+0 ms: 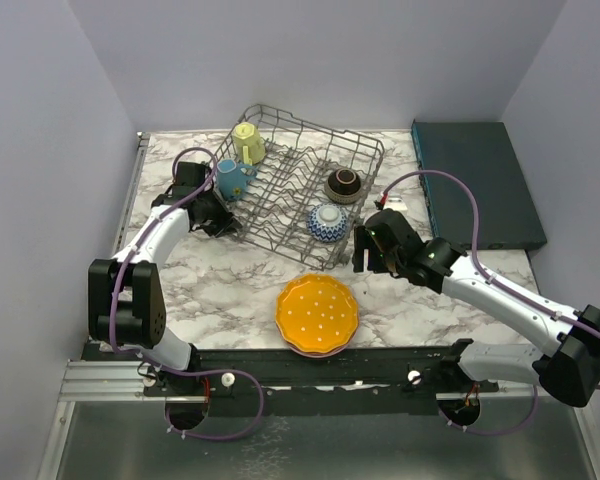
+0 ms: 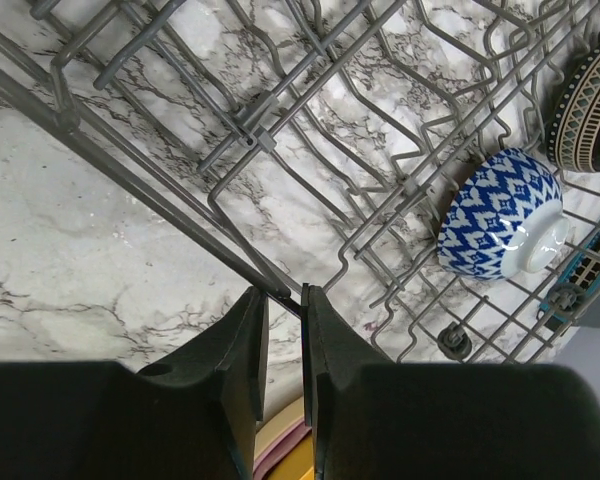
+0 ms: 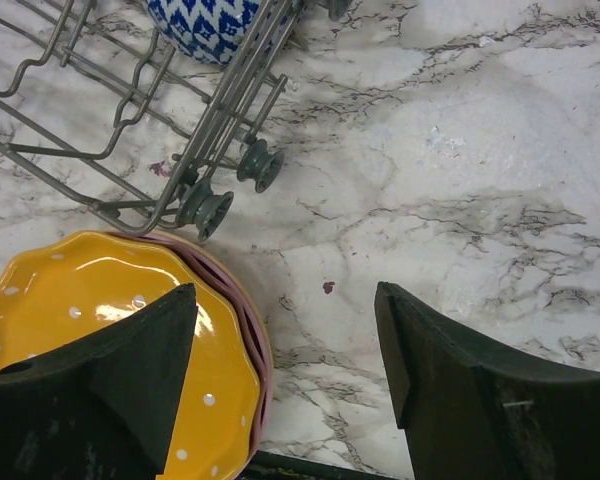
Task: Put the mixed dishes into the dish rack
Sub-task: Move the dish rack to the center of the board.
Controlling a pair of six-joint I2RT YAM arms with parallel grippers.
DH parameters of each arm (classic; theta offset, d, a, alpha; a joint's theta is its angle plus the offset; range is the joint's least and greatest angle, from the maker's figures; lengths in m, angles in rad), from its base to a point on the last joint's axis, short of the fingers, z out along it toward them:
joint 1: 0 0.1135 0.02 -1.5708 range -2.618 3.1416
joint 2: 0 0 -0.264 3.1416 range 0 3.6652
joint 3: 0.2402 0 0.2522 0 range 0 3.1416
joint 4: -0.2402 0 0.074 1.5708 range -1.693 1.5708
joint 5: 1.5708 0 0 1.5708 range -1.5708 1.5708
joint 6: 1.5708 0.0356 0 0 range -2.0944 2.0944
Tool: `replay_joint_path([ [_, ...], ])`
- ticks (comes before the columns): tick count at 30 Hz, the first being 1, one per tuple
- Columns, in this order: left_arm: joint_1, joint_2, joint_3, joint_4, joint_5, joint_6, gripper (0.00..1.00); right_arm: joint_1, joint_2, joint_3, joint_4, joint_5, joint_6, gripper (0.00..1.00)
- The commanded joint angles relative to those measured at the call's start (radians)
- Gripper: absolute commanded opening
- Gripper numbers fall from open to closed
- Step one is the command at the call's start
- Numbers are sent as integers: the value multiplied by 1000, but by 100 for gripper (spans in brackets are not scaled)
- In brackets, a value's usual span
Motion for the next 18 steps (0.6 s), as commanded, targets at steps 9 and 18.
replay_joint_path([
  [9, 108, -44, 53, 4, -124, 95, 0, -3, 29, 36, 31, -18, -7, 80],
  [18, 149, -64, 44, -10, -135, 124, 0, -18, 112, 137, 54, 18, -39, 84],
])
